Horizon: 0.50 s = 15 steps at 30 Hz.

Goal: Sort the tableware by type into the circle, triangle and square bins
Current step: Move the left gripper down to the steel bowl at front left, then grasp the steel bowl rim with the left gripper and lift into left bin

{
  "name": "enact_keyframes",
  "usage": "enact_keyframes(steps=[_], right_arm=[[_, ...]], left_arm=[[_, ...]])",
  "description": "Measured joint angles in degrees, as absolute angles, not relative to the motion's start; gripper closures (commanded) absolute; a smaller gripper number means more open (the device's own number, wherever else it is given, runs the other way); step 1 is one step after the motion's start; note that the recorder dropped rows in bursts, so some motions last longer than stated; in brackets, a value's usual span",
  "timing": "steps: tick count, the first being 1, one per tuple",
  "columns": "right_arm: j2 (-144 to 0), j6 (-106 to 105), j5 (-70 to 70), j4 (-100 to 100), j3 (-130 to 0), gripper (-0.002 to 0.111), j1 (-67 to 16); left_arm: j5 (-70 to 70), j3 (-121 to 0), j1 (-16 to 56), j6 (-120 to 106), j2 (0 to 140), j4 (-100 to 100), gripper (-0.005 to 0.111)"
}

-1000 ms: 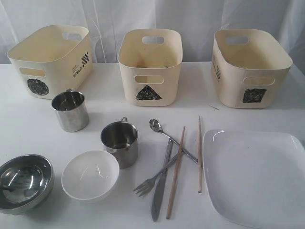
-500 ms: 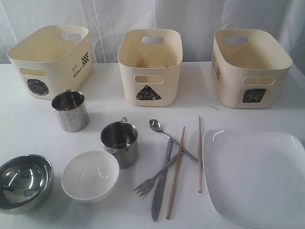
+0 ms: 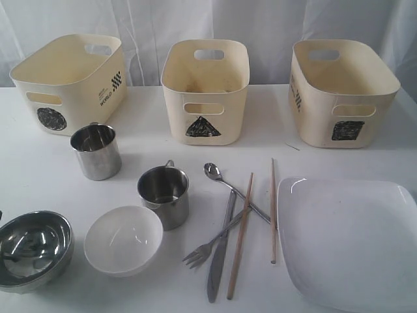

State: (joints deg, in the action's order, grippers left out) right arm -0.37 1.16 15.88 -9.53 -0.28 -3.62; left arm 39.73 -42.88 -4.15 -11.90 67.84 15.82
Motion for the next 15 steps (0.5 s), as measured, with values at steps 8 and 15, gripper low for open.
enact_keyframes(steps=[8, 15], right_arm=[[-0.37, 1.19, 15.88, -9.53, -0.28, 0.108, -3.62], [-0.37, 1.19, 15.88, -9.53, -0.28, 0.108, -3.62]], left_arm=[[36.37, -42.99, -4.15, -12.49, 76.68, 11.86, 0.053], [33.36, -42.99, -4.15, -17.09, 82.57, 15.84, 0.053]])
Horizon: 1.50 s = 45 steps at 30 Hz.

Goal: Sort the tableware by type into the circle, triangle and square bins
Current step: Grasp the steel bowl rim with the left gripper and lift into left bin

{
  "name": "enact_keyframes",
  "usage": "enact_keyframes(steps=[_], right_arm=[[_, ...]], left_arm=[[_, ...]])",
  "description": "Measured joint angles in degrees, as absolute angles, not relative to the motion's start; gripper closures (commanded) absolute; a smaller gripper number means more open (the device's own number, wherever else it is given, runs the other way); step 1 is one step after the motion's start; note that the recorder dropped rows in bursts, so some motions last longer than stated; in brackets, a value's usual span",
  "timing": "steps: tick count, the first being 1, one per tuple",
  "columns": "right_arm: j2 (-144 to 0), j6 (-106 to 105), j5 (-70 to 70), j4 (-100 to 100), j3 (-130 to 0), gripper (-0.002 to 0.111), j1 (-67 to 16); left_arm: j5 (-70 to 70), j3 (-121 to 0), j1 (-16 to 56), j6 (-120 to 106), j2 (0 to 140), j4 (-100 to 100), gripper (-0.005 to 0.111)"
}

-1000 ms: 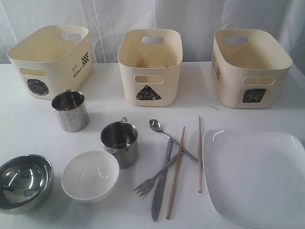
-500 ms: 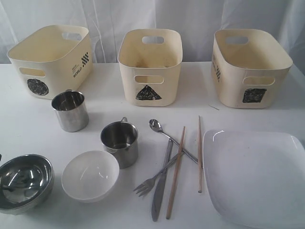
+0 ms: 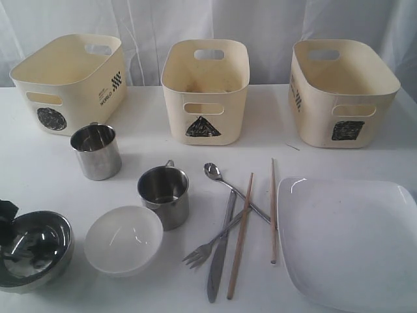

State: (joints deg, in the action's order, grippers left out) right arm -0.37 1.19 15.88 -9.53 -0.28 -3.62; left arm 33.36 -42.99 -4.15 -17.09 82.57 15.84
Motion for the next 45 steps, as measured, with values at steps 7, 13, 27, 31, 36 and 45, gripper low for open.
enact_keyframes(steps=[7, 13, 27, 31, 36, 45], right_arm=[[-0.37, 1.19, 15.88, -9.53, -0.28, 0.108, -3.62], [-0.37, 1.19, 15.88, -9.53, -0.28, 0.108, -3.62], [-0.37, 1.19, 15.88, -9.53, -0.28, 0.108, -3.62], [-0.37, 1.19, 15.88, -9.53, -0.28, 0.108, -3.62], [-0.37, 1.19, 15.88, -9.53, -0.28, 0.108, -3.62], [-0.37, 1.19, 15.88, -9.53, -0.28, 0.108, -3.62]], left_arm=[[31.2, -43.2, -4.15, -20.23, 89.63, 18.52, 0.069], [33.42, -44.62, -4.15, -20.57, 91.3, 19.28, 0.106], [34.23, -70.41, -4.15, -19.96, 79.81, 18.16, 0.106], [26.76, -80.69, -4.15, -19.59, 84.85, 17.67, 0.106], [24.0, -94.1, -4.15, -19.05, 97.71, 17.67, 0.106], [19.21, -109.13, -4.15, -18.52, 118.77, 17.18, 0.098]])
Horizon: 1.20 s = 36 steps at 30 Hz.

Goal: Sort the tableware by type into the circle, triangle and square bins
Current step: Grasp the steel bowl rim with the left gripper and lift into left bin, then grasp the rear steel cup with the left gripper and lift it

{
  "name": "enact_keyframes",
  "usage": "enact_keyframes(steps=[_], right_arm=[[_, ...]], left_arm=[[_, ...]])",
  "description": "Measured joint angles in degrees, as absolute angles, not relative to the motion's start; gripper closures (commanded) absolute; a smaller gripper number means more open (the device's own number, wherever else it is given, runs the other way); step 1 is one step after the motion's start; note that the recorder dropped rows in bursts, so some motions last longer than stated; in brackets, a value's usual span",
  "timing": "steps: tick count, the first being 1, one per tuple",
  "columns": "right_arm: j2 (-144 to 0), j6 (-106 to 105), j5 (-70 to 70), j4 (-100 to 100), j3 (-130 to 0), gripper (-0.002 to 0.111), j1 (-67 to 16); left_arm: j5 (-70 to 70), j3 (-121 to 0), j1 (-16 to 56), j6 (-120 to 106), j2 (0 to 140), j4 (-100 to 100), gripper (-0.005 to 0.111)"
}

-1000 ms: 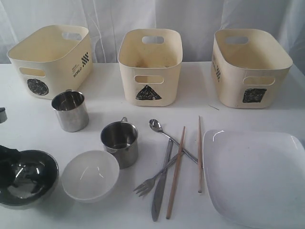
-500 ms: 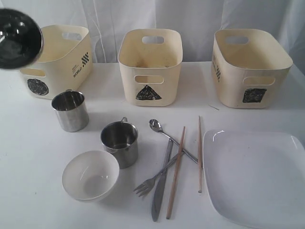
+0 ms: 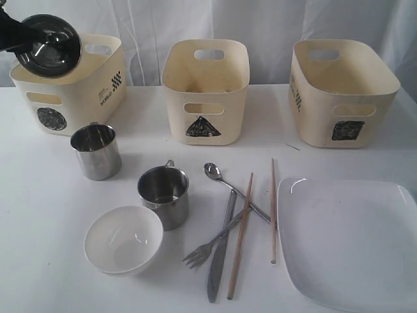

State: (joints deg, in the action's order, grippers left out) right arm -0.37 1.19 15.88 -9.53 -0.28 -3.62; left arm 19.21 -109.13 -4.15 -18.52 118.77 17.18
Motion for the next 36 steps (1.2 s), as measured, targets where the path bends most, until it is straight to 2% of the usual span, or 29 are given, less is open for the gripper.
enact_keyframes(steps=[6, 9, 19, 26, 29, 33, 36], right_arm=[[-0.37, 1.19, 15.88, -9.53, -0.28, 0.108, -3.62], [-0.37, 1.19, 15.88, -9.53, -0.28, 0.108, -3.62], [-0.37, 1.31, 15.88, -9.53, -0.28, 0.108, -3.62], [-0.37, 1.31, 15.88, -9.53, -0.28, 0.108, -3.62], [-0.37, 1.31, 15.88, -9.53, -0.28, 0.108, -3.62], [-0.37, 1.31, 15.88, -9.53, -0.28, 0.108, -3.62], [-0.37, 1.31, 15.88, -9.53, -0.28, 0.108, -3.62]], left_arm=[[14.61, -111.71, -4.15, -18.52, 123.6, 17.12, 0.064], [14.44, -112.1, -4.15, -18.47, 123.7, 20.78, 0.055], [29.27, -110.23, -4.15, -30.08, 111.83, 33.97, 0.058], [34.62, -95.09, -4.15, -30.1, 98.89, 33.48, 0.057], [34.11, -84.68, -4.15, -30.1, 93.99, 32.55, 0.057], [30.91, -78.09, -3.07, -30.32, 95.32, 31.59, 0.057], [29.01, -77.31, 0.82, -31.71, 99.62, 31.4, 0.057]])
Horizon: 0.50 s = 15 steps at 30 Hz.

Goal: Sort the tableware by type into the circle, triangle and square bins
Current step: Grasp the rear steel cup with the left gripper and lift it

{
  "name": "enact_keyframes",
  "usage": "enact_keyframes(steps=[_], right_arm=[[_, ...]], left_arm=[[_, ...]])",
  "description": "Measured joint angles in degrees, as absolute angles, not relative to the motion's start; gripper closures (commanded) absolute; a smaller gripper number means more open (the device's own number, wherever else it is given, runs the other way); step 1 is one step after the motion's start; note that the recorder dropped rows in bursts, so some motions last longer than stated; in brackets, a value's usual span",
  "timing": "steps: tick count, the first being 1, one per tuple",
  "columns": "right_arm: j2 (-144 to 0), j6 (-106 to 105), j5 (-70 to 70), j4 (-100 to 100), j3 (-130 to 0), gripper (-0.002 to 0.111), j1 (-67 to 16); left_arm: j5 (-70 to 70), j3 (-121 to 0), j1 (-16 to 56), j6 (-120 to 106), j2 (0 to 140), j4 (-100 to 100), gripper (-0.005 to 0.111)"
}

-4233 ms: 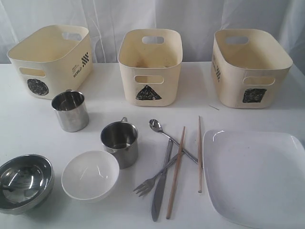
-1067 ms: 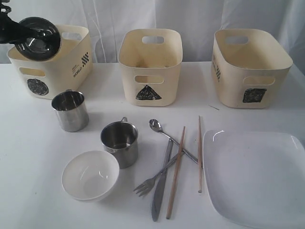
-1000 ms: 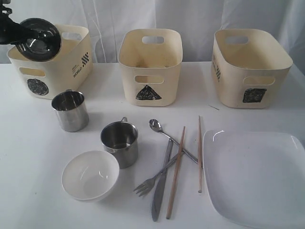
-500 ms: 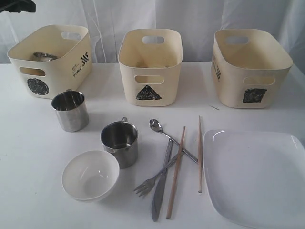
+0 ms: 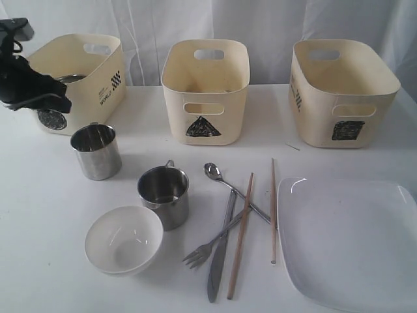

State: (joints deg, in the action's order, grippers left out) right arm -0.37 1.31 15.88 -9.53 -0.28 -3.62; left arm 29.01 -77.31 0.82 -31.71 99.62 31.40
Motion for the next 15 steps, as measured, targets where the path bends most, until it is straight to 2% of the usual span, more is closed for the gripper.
enact_keyframes(steps=[12, 15], right_arm=[[-0.37, 1.31, 15.88, -9.53, -0.28, 0.108, -3.62], [-0.37, 1.31, 15.88, -9.53, -0.28, 0.108, -3.62]], left_arm=[[24.64, -77.2, 2.62, -31.95, 109.78, 28.96, 0.057], [24.42, -77.2, 2.66, -31.95, 111.54, 29.07, 0.07]])
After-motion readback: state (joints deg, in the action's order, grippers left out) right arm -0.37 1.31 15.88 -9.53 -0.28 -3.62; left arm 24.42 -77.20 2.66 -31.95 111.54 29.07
